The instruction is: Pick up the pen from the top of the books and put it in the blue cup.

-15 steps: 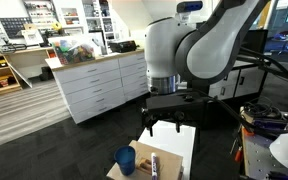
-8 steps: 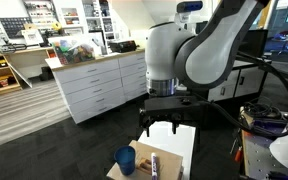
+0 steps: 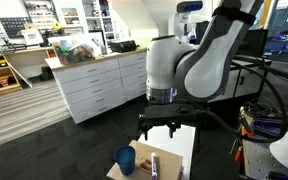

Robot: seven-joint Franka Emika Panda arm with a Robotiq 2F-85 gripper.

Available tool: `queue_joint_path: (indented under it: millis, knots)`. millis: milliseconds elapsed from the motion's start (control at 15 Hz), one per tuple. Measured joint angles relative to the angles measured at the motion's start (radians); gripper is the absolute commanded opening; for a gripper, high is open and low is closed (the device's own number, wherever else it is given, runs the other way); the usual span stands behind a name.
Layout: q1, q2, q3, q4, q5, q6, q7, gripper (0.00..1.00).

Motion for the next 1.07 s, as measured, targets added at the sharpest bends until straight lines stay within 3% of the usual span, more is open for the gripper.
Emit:
queue_joint_path:
  millis: [1067]
  knots:
    - [0.137, 0.180, -0.121, 0.135, 0.009, 0.029, 0.030, 1.00]
